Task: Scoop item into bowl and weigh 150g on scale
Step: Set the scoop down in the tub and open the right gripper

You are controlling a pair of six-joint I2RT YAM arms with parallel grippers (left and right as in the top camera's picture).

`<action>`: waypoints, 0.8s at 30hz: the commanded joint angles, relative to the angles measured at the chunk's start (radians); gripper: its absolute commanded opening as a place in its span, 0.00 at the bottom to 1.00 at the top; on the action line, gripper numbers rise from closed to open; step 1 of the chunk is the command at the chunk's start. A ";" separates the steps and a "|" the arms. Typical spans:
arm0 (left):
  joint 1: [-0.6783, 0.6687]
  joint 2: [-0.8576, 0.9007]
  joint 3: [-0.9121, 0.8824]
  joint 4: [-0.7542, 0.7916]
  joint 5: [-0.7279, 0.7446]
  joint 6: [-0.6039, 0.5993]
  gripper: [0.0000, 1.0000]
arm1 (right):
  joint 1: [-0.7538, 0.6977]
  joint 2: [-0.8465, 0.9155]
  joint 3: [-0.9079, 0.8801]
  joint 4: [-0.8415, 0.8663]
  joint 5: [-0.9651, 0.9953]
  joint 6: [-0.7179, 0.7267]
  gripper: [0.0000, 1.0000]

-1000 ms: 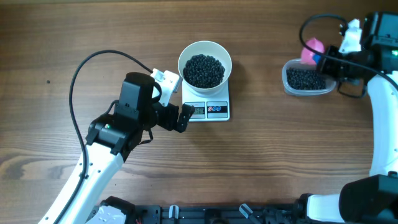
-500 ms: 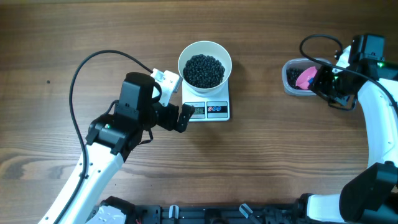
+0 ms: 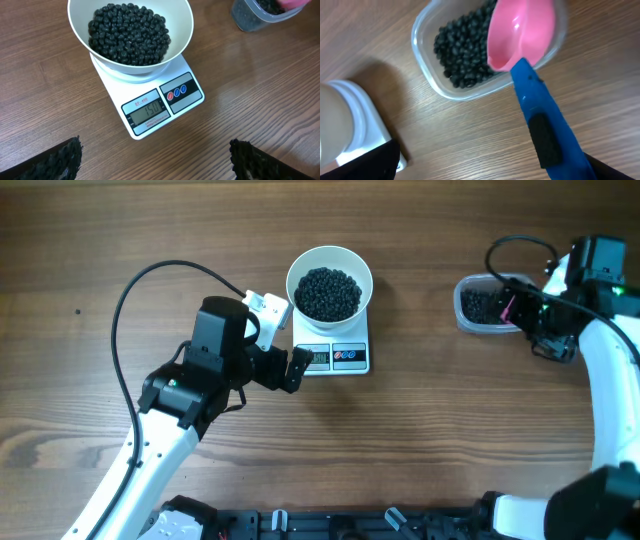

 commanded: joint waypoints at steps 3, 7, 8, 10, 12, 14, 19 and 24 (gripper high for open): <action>-0.003 0.002 0.012 0.003 -0.006 0.020 1.00 | -0.001 -0.138 -0.002 -0.045 0.162 0.001 1.00; -0.003 0.002 0.012 0.003 -0.006 0.020 1.00 | -0.001 -0.154 -0.002 -0.016 0.122 0.001 1.00; -0.003 0.002 0.012 0.003 -0.006 0.020 1.00 | 0.000 -0.154 -0.002 -0.003 0.072 0.001 1.00; -0.003 0.002 0.012 0.003 -0.006 0.020 1.00 | 0.000 -0.154 -0.002 -0.008 0.068 0.001 1.00; -0.003 0.002 0.012 0.003 -0.006 0.020 1.00 | 0.000 -0.159 -0.002 -0.014 0.066 0.002 1.00; -0.003 0.002 0.012 0.003 -0.006 0.019 1.00 | 0.000 -0.168 -0.002 -0.025 0.061 0.009 0.99; -0.003 0.002 0.012 0.003 -0.006 0.020 1.00 | 0.000 -0.289 -0.002 -0.048 0.005 0.027 1.00; -0.003 0.002 0.012 0.003 -0.006 0.019 1.00 | 0.000 -0.531 -0.002 -0.094 -0.078 0.024 1.00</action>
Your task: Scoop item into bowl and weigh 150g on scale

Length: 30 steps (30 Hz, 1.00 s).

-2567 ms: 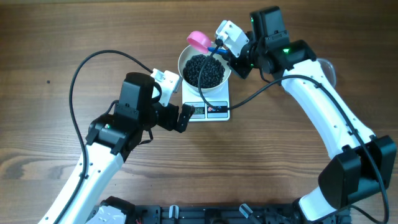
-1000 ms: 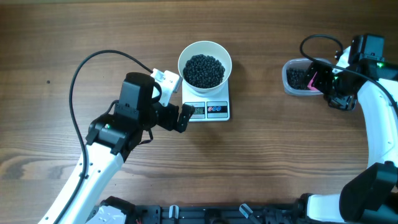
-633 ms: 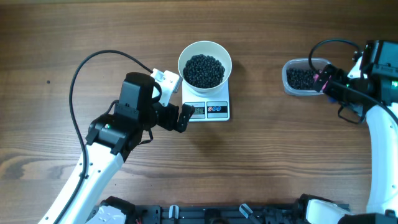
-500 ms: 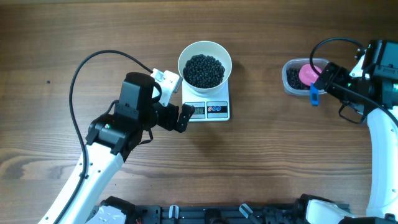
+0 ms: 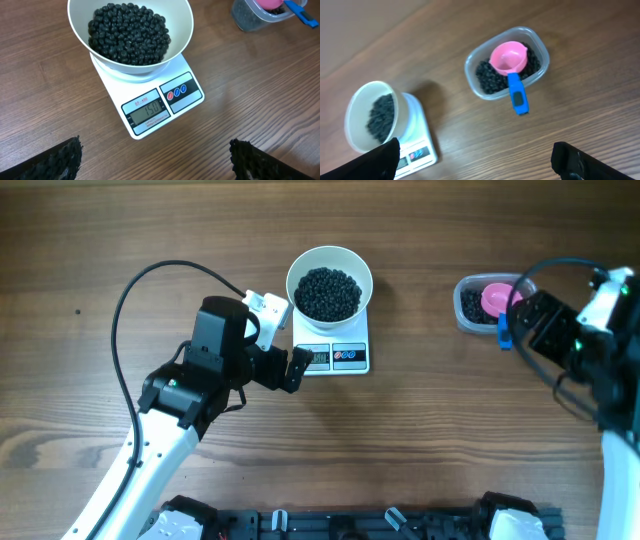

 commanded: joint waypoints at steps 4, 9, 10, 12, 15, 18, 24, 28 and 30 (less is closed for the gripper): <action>-0.003 0.002 0.012 0.004 -0.006 0.020 1.00 | 0.000 -0.267 -0.002 -0.142 -0.119 -0.032 0.99; -0.003 0.002 0.012 0.004 -0.006 0.020 1.00 | 0.000 -0.329 -0.002 -0.262 -0.122 0.037 1.00; -0.003 0.002 0.012 0.004 -0.006 0.020 1.00 | 0.000 -0.327 -0.002 -0.296 -0.123 0.032 1.00; -0.003 0.002 0.012 0.004 -0.006 0.020 1.00 | 0.000 -0.328 -0.002 -0.280 -0.126 -0.057 1.00; -0.003 0.002 0.012 0.004 -0.006 0.019 1.00 | 0.000 -0.328 -0.002 -0.200 -0.126 -0.154 1.00; -0.003 0.002 0.012 0.004 -0.006 0.019 1.00 | 0.005 -0.330 -0.004 -0.135 -0.130 -0.202 1.00; -0.003 0.002 0.012 0.004 -0.006 0.019 1.00 | 0.101 -0.463 -0.193 0.133 -0.084 -0.261 1.00; -0.003 0.002 0.012 0.004 -0.006 0.020 1.00 | 0.110 -0.690 -0.524 0.441 -0.084 -0.255 1.00; -0.003 0.002 0.012 0.004 -0.006 0.020 1.00 | 0.110 -0.800 -0.673 0.576 -0.084 -0.256 1.00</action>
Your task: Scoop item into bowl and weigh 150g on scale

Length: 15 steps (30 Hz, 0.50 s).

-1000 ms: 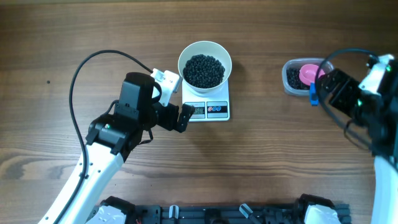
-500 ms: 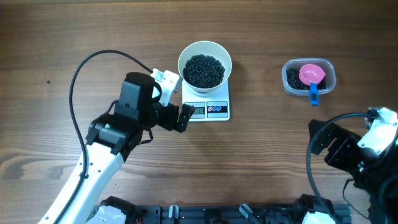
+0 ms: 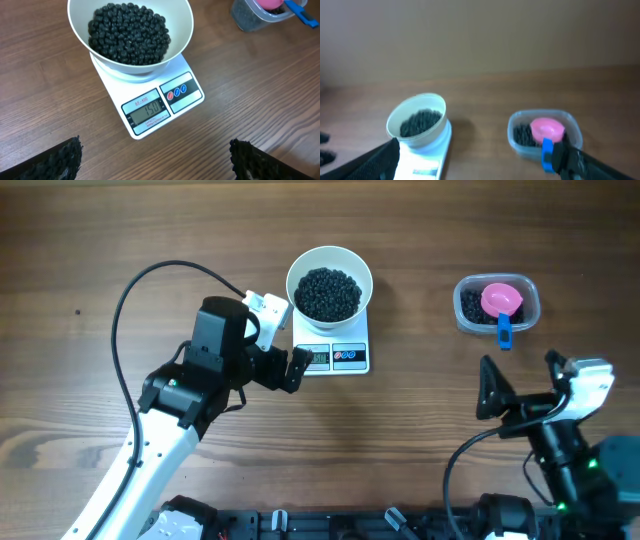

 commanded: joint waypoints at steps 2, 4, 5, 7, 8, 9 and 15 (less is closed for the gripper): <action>-0.003 0.001 0.012 0.005 -0.006 0.020 1.00 | 0.004 -0.222 -0.259 0.202 0.013 -0.014 1.00; -0.003 0.001 0.012 0.005 -0.006 0.020 1.00 | 0.004 -0.312 -0.366 0.273 0.013 -0.013 1.00; -0.003 0.001 0.012 0.005 -0.006 0.020 1.00 | 0.004 -0.346 -0.418 0.323 0.013 -0.014 1.00; -0.003 0.001 0.012 0.005 -0.006 0.020 1.00 | 0.018 -0.356 -0.494 0.417 0.013 -0.040 1.00; -0.003 0.001 0.012 0.005 -0.006 0.020 1.00 | 0.035 -0.356 -0.533 0.470 0.014 -0.060 1.00; -0.003 0.001 0.012 0.005 -0.006 0.019 1.00 | 0.058 -0.356 -0.582 0.539 0.014 -0.095 1.00; -0.003 0.001 0.012 0.005 -0.006 0.019 1.00 | 0.118 -0.356 -0.742 0.759 0.065 -0.119 1.00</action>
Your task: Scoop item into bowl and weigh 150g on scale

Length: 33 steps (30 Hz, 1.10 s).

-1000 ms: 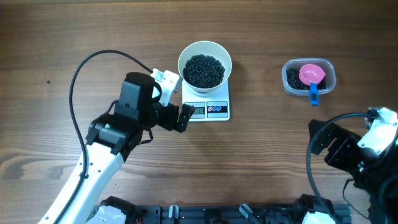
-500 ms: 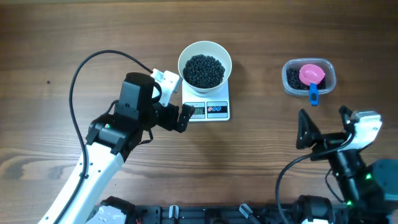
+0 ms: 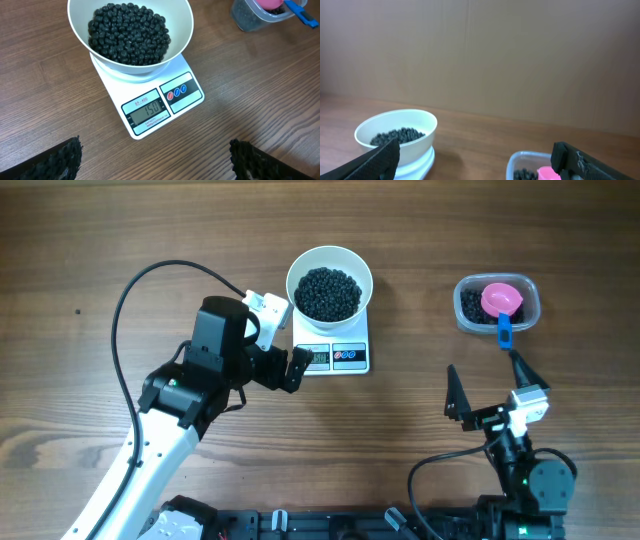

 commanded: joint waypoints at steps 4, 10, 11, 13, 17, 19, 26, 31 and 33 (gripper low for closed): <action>-0.003 0.001 0.012 0.003 -0.006 0.020 1.00 | 0.052 -0.013 -0.011 -0.038 0.077 -0.020 1.00; -0.003 0.001 0.012 0.003 -0.006 0.020 1.00 | 0.052 -0.013 -0.011 -0.145 0.216 0.013 1.00; -0.003 0.001 0.012 0.003 -0.006 0.020 1.00 | 0.052 -0.013 -0.011 -0.144 0.230 0.013 1.00; -0.003 0.001 0.012 0.003 -0.006 0.019 1.00 | 0.049 -0.013 -0.011 -0.144 0.237 0.013 1.00; -0.003 0.001 0.012 0.003 -0.006 0.019 1.00 | 0.050 -0.013 -0.011 -0.144 0.234 0.006 1.00; -0.003 0.001 0.012 0.003 -0.006 0.019 1.00 | 0.050 -0.013 -0.011 -0.143 0.216 0.007 1.00; -0.003 0.001 0.012 0.003 -0.006 0.019 1.00 | 0.050 -0.013 -0.011 -0.143 0.216 0.007 1.00; -0.003 0.001 0.012 0.003 -0.006 0.020 1.00 | 0.050 -0.013 -0.011 -0.143 0.216 0.008 1.00; -0.003 0.001 0.012 0.003 -0.006 0.020 1.00 | 0.050 -0.013 -0.011 -0.143 0.216 0.006 1.00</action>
